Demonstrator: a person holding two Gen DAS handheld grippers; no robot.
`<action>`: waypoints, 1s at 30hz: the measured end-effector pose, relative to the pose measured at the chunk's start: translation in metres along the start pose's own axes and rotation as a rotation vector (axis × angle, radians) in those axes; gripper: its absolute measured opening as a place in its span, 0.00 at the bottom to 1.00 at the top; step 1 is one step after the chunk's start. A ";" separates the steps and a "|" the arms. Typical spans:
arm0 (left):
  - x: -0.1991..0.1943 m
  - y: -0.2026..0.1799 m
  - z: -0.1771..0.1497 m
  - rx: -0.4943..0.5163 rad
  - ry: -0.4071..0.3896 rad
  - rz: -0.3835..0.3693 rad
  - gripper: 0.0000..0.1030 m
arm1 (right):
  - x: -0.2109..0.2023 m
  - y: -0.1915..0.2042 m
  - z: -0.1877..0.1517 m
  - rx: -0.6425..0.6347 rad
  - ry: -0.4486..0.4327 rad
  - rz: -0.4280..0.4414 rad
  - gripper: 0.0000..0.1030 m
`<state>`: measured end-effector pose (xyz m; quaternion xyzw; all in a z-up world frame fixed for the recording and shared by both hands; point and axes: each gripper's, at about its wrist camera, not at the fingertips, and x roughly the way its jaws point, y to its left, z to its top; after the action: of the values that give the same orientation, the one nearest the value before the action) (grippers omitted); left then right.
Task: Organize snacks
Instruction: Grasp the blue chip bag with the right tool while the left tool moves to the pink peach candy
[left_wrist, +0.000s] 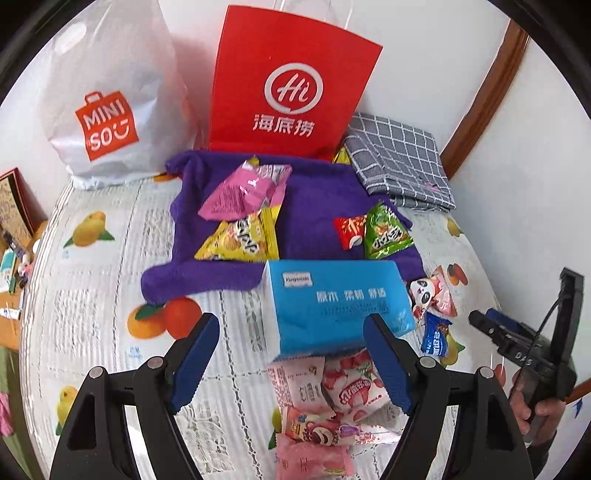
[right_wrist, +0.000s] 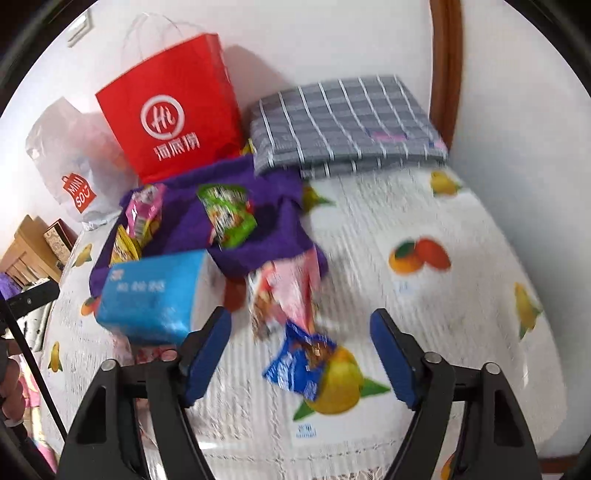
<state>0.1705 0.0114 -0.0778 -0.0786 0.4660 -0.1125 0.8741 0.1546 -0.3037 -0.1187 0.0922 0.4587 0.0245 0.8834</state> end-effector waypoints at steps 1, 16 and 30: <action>0.001 0.000 -0.002 -0.001 0.001 0.002 0.76 | 0.006 -0.003 -0.005 0.015 0.014 0.005 0.71; 0.015 0.020 -0.033 -0.022 0.041 0.008 0.76 | 0.064 -0.001 -0.039 0.063 0.089 0.039 0.59; 0.021 0.014 -0.068 -0.007 0.080 -0.025 0.76 | 0.053 0.004 -0.063 -0.091 -0.022 -0.050 0.39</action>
<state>0.1265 0.0171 -0.1353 -0.0831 0.4999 -0.1249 0.8530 0.1339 -0.2840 -0.1965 0.0409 0.4496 0.0224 0.8920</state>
